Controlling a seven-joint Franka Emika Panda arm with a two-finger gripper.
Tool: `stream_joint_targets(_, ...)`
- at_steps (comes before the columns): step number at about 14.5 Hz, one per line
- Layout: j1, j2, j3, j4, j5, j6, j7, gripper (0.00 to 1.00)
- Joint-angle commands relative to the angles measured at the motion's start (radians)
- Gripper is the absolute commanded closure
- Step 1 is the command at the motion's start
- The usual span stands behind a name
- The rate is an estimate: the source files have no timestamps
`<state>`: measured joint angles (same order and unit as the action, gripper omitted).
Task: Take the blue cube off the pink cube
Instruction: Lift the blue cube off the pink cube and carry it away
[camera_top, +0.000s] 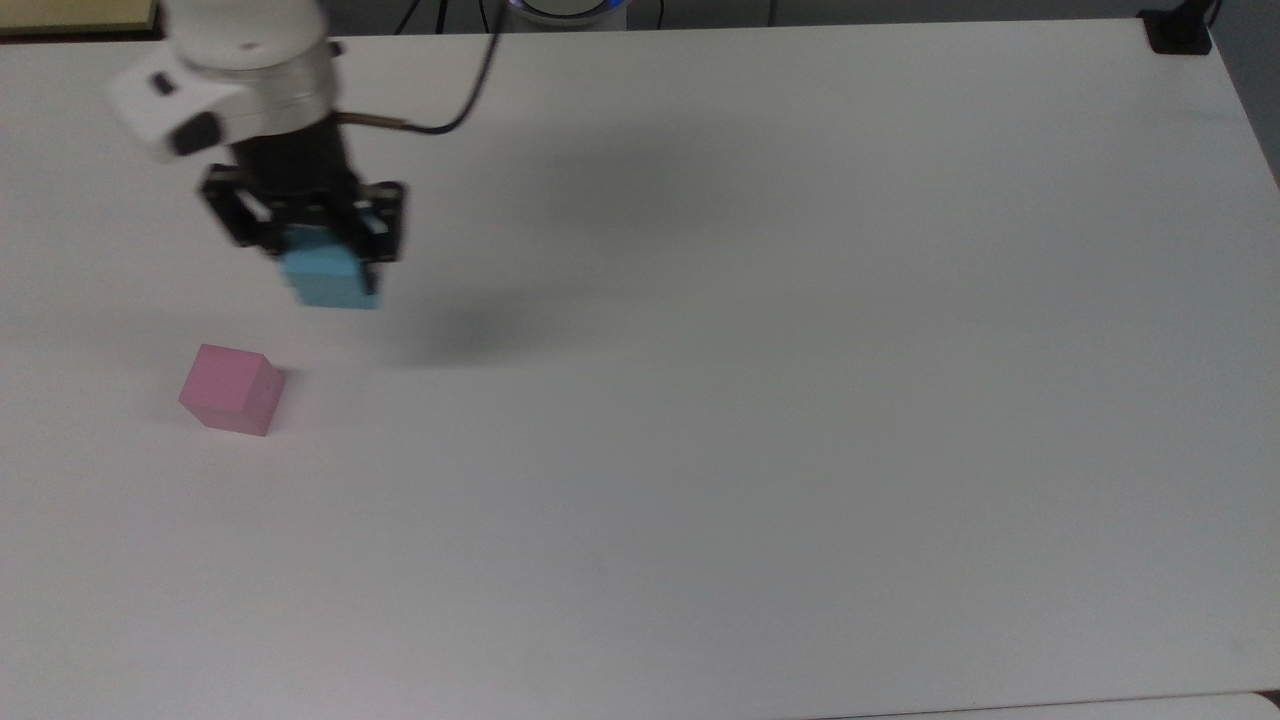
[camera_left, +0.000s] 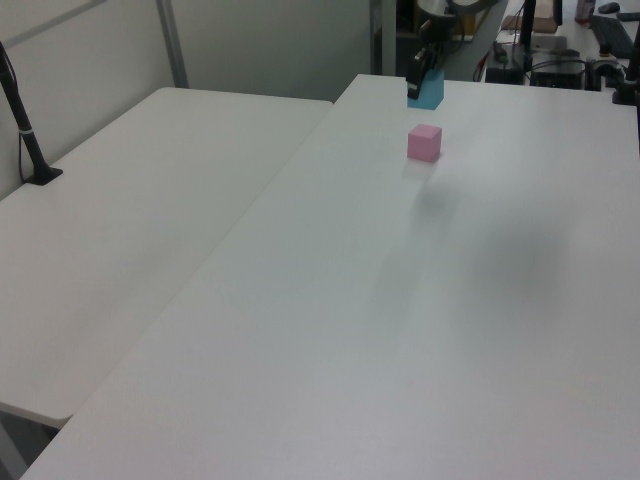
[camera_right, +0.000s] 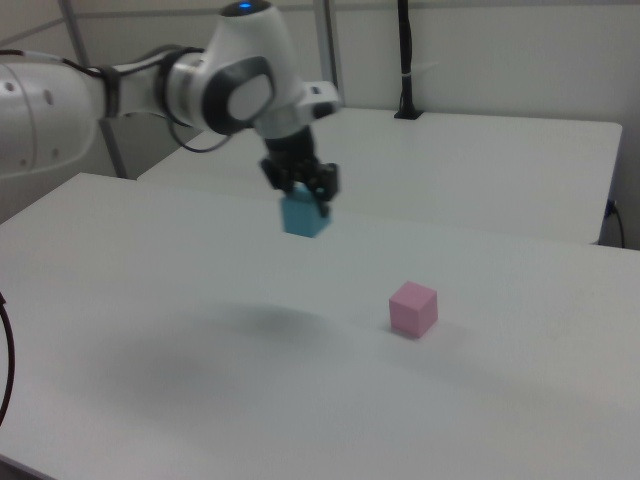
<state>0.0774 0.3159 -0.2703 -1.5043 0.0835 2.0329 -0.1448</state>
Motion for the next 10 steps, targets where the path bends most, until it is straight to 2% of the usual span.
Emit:
stream_joint_targets(1,0.180,-0.083,0.008,-0.134,0.009,-0.026,0.144,0.84)
stream_joint_targets(2,0.203,-0.090,0.040,-0.166,0.007,-0.026,0.165,0.84)
stream_joint_targets(3,0.220,-0.118,0.093,-0.219,-0.002,-0.023,0.197,0.84)
stream_joint_targets(4,0.258,-0.142,0.120,-0.272,-0.007,-0.023,0.226,0.84)
stream_joint_targets(6,0.320,-0.178,0.134,-0.341,-0.007,-0.023,0.261,0.84)
stream_joint_targets(9,0.300,-0.207,0.275,-0.419,-0.013,-0.019,0.319,0.84)
stream_joint_targets(10,0.315,-0.204,0.296,-0.447,-0.034,-0.014,0.367,0.84)
